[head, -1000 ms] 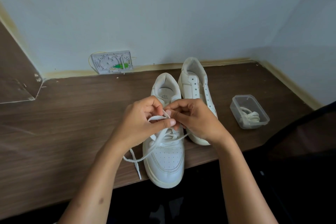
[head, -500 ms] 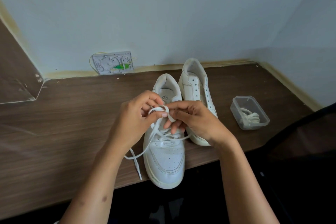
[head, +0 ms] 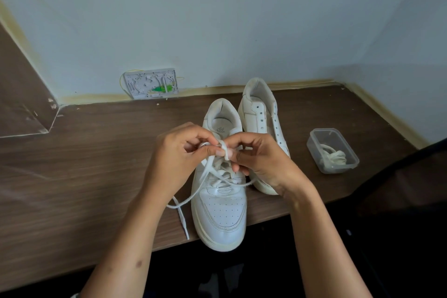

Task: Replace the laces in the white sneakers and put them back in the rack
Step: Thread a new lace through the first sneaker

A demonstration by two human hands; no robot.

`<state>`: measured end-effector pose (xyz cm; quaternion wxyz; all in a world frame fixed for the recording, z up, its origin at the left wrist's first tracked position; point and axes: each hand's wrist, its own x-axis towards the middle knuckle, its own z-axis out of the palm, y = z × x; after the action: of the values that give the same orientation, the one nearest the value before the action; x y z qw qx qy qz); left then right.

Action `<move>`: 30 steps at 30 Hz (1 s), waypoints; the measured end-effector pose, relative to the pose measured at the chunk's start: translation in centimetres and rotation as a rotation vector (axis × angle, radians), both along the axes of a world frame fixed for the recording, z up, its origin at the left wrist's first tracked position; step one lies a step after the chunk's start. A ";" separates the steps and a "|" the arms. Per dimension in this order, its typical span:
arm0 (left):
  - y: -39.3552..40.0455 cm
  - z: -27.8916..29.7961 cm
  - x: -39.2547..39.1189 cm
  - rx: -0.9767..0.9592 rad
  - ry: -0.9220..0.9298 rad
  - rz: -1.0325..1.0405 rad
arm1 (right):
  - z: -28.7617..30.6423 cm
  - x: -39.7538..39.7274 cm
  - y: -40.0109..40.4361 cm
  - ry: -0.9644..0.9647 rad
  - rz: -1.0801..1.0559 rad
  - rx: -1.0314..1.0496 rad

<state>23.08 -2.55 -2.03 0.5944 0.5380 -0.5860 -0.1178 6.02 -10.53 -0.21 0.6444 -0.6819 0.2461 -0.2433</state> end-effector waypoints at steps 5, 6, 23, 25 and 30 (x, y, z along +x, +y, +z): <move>-0.2 0.2 0.3 0.053 0.091 0.018 | 0.3 0.4 0.1 -0.065 -0.087 -0.030; -0.2 0.2 0.5 0.072 0.089 0.040 | 0.4 0.4 0.1 -0.090 -0.130 -0.043; 0.5 0.5 2.6 0.224 0.088 0.129 | 0.4 0.1 -0.1 0.063 -0.646 -0.713; 0.6 0.2 2.9 0.235 -0.038 0.141 | 0.5 0.4 0.2 -0.046 -0.630 -0.561; 1.0 -0.1 4.3 0.239 -0.134 0.216 | 1.5 0.2 -0.3 -0.321 -0.612 0.076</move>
<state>27.42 -1.57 -2.11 0.4951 0.6713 -0.5447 -0.0863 6.17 -10.85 1.30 0.5969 -0.5050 0.3436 -0.5203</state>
